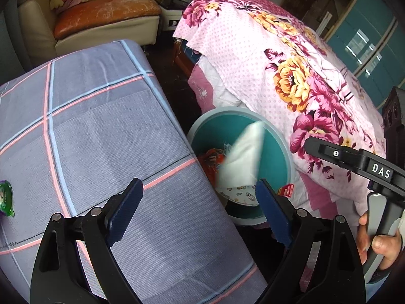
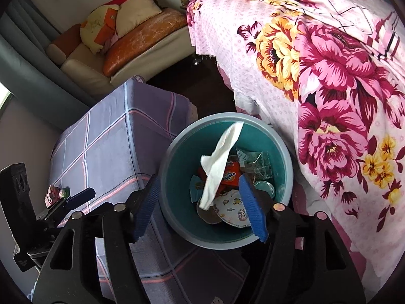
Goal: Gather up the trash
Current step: 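Move both grippers back to the pink wrapper and purple egg toy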
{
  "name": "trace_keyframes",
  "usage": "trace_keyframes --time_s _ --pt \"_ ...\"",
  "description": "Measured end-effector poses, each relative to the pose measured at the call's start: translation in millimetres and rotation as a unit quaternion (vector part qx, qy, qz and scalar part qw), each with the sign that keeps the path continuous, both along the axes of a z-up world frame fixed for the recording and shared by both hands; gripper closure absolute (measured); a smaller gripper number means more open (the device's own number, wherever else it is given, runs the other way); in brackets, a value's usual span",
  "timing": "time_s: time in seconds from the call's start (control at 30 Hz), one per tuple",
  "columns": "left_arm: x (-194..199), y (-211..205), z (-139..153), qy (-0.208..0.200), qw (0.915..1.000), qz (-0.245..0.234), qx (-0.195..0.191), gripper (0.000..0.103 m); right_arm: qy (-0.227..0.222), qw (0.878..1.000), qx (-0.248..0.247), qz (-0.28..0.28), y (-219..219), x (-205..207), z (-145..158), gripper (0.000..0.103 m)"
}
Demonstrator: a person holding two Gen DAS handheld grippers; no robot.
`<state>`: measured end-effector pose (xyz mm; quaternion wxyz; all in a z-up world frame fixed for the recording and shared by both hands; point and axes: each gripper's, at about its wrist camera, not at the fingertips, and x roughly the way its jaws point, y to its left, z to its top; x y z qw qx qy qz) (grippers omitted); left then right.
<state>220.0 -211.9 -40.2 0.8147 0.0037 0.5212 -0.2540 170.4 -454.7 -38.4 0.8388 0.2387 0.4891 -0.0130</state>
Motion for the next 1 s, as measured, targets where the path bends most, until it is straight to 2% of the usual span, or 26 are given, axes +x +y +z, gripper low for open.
trace_keyframes --time_s 0.07,0.13,0.3,0.5,0.7,1.0 --pt "-0.3 5.8 0.6 0.002 1.0000 0.004 -0.004 0.012 0.004 1.000 -0.004 -0.002 2.8 0.6 1.8 0.030" --pt "-0.9 11.6 1.4 0.003 0.9999 0.009 -0.007 0.012 0.013 1.000 0.000 -0.004 5.8 1.6 2.8 0.025" --pt "-2.9 30.7 4.1 0.008 0.9996 0.022 -0.017 0.012 0.030 1.000 -0.006 -0.003 17.8 1.2 6.2 0.024" --pt "-8.9 58.0 11.5 0.003 0.9989 0.039 -0.023 0.012 0.031 0.999 -0.016 0.016 43.5 0.5 16.3 0.023" --pt "-15.4 104.6 18.6 -0.004 0.9971 0.071 -0.028 0.012 0.025 0.998 -0.027 0.054 89.0 7.9 28.6 0.023" --pt "-22.9 196.1 25.0 -0.007 0.9892 0.142 -0.035 0.010 0.028 0.991 -0.042 0.122 175.0 22.8 39.0 0.023"
